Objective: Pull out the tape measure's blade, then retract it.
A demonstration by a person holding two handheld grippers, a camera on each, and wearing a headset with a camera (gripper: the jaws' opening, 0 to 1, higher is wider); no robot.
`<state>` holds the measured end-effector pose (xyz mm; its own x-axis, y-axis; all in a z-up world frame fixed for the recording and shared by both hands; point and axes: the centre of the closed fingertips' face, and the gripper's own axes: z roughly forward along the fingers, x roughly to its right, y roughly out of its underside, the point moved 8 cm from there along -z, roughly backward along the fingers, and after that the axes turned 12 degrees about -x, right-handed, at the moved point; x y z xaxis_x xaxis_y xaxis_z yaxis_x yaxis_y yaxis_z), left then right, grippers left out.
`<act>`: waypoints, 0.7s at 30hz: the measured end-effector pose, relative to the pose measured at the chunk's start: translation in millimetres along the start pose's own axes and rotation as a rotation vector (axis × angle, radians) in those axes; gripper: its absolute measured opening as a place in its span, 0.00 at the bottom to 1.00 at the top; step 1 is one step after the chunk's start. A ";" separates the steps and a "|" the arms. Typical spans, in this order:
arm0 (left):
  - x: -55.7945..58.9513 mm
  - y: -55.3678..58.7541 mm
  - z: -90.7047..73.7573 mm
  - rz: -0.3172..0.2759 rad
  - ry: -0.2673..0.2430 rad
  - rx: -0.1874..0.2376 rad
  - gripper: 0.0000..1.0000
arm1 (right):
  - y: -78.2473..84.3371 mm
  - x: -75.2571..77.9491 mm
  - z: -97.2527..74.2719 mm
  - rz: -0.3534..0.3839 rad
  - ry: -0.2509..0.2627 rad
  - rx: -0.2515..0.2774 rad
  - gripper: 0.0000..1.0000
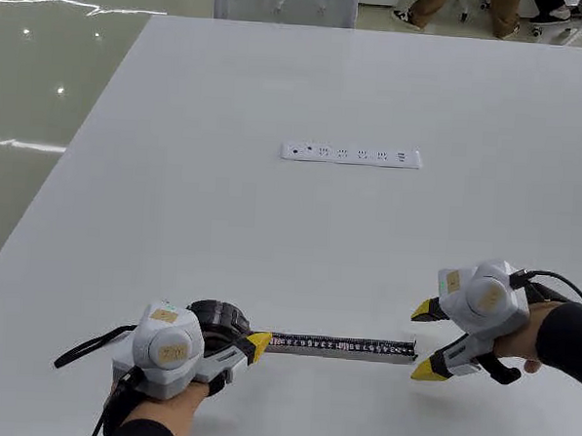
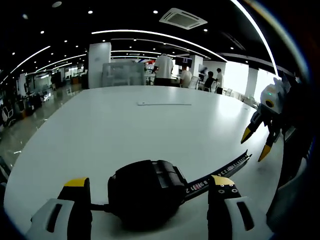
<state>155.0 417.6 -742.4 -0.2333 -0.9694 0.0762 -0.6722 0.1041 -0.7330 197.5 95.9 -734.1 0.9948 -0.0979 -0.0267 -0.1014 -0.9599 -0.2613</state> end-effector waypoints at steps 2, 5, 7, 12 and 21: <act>0.2 0.4 0.6 -0.002 0.002 -0.001 0.93 | 1.9 0.5 4.5 -0.017 -0.004 -0.031 0.42; 0.0 -0.1 0.2 0.000 0.001 0.001 0.93 | 1.2 0.5 7.5 -0.022 -0.014 -0.040 0.36; -0.4 -0.3 0.3 -0.005 0.003 0.002 0.93 | 1.0 1.2 10.4 -0.030 -0.021 -0.051 0.34; -1.8 -0.6 0.2 -0.008 0.000 0.005 0.91 | 0.1 3.5 14.9 -0.052 -0.031 -0.074 0.27; -4.0 0.0 0.5 -0.025 -0.004 0.004 0.89 | -0.1 4.4 19.1 -0.077 -0.033 -0.083 0.19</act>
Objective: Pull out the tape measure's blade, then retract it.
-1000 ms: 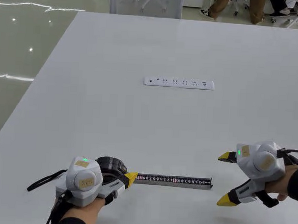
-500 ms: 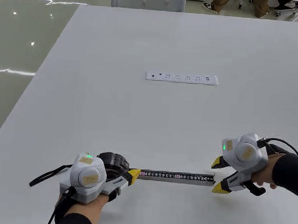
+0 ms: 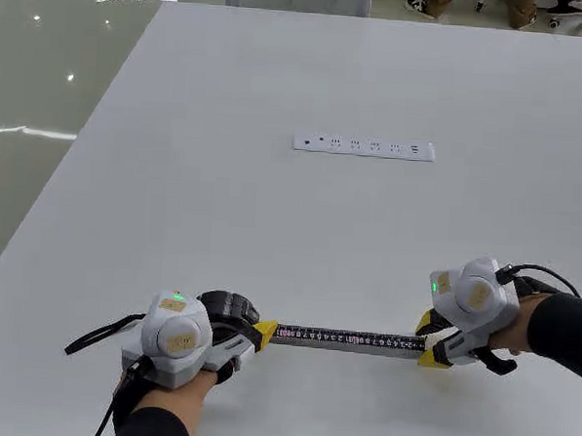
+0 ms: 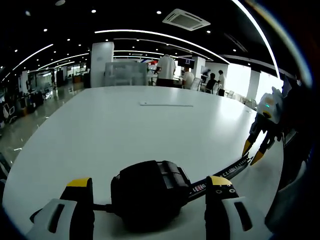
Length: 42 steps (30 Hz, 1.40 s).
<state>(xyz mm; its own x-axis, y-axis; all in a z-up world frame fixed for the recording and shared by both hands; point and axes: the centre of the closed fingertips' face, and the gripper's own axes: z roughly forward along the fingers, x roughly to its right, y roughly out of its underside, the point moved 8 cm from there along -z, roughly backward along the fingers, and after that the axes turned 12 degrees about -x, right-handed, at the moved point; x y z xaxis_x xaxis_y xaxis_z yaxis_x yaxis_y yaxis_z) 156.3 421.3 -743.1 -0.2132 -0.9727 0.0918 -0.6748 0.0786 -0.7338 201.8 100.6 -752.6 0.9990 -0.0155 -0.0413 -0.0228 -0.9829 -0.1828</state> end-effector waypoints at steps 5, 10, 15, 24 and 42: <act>0.8 -0.5 -0.2 0.001 0.003 0.002 0.88 | 1.6 0.5 -0.5 0.002 -0.003 -0.005 0.15; 0.7 0.5 0.4 0.004 0.002 0.002 0.86 | 1.9 -1.1 0.0 -0.003 0.001 -0.007 0.13; 1.6 2.2 2.0 0.010 0.006 -0.003 0.83 | 2.1 -1.6 0.5 -0.007 0.015 -0.004 0.13; -3.3 8.3 8.6 -0.060 0.014 -0.027 0.73 | 1.3 -0.3 0.8 -0.028 0.004 -0.008 0.12; 1.3 5.8 8.1 -0.108 -0.002 -0.092 0.63 | 0.0 0.3 0.7 0.041 -0.004 -0.015 0.11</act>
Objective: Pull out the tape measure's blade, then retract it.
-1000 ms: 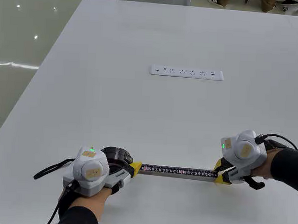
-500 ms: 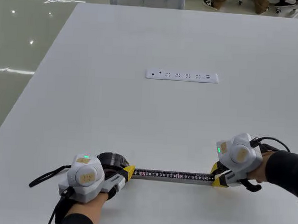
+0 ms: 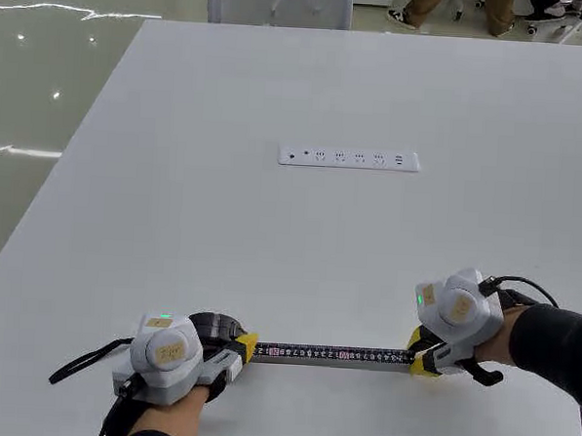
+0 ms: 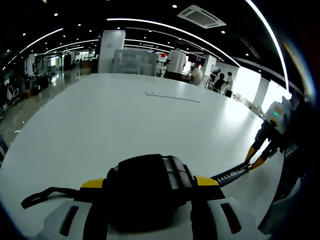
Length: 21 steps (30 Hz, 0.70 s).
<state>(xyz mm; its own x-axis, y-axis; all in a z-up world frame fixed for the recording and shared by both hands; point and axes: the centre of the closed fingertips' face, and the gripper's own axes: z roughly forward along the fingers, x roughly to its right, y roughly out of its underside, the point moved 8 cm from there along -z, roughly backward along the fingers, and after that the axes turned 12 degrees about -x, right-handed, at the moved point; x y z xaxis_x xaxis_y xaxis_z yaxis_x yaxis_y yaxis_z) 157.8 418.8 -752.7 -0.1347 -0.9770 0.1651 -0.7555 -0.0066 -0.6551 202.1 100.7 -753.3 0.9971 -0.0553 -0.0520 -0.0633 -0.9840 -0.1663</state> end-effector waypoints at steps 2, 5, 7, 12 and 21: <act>0.3 -0.8 0.3 0.002 0.006 0.003 0.62 | -0.8 -0.4 0.3 -0.001 -0.001 -0.001 0.11; -0.3 -1.2 0.6 0.003 0.013 -0.001 0.62 | -1.4 -0.2 0.3 -0.003 -0.005 -0.001 0.11; -1.2 -1.5 1.1 0.005 0.020 -0.004 0.62 | -1.5 0.1 0.6 0.001 -0.005 0.000 0.11; -1.8 -1.7 1.2 0.003 0.029 -0.012 0.62 | -1.4 -2.0 1.0 0.007 0.015 0.014 0.11; -1.8 -1.8 0.5 0.004 0.039 -0.017 0.61 | -2.7 -2.2 1.6 -0.005 0.027 0.020 0.11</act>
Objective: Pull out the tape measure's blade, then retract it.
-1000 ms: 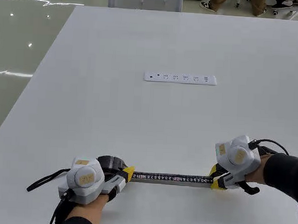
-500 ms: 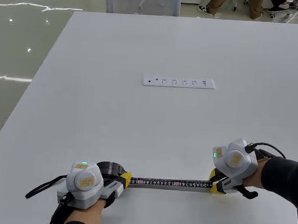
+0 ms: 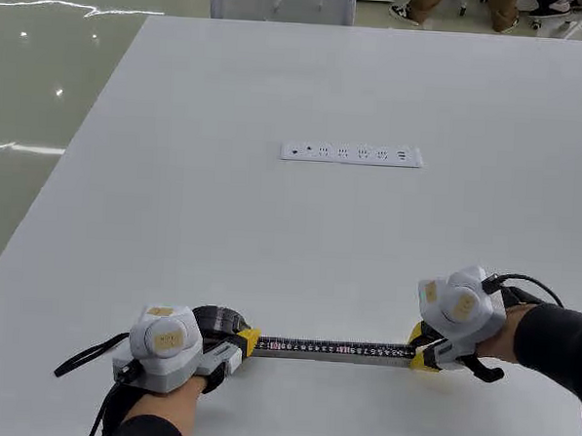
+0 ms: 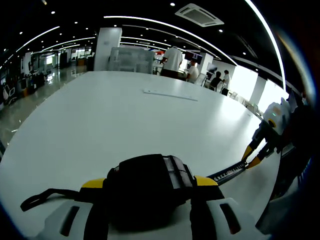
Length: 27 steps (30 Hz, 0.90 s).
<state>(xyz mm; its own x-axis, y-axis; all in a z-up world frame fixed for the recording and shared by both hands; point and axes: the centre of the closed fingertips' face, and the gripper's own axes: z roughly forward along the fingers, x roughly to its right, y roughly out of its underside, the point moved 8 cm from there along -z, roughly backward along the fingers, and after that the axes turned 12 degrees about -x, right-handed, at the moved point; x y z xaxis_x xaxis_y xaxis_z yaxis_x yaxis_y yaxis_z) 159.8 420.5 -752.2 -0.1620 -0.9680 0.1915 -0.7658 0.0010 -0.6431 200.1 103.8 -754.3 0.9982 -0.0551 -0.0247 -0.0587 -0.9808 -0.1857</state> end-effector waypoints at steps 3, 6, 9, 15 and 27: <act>-0.8 -0.1 0.0 0.003 0.009 -0.003 0.61 | -1.1 -0.2 0.4 0.009 0.004 0.009 0.11; -0.9 -0.6 0.3 0.007 0.012 -0.007 0.61 | -3.3 -0.3 0.3 0.010 0.006 0.012 0.11; -1.1 -0.6 0.3 0.007 0.013 -0.008 0.61 | -4.9 0.5 0.4 0.013 0.004 0.012 0.11; -0.7 -0.5 -0.3 0.008 0.013 -0.008 0.61 | -6.7 0.5 0.7 0.021 0.000 0.017 0.11; -0.6 -0.7 -0.5 0.006 0.015 -0.010 0.61 | -12.5 0.7 1.9 0.035 -0.009 0.029 0.11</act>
<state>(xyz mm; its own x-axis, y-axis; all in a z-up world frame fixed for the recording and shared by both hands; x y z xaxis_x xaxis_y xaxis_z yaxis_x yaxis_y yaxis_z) 160.1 421.2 -751.5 -0.1761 -0.9642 0.1984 -0.7712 0.0098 -0.6365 201.5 116.4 -753.9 0.9953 -0.0877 -0.0405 -0.0944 -0.9725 -0.2129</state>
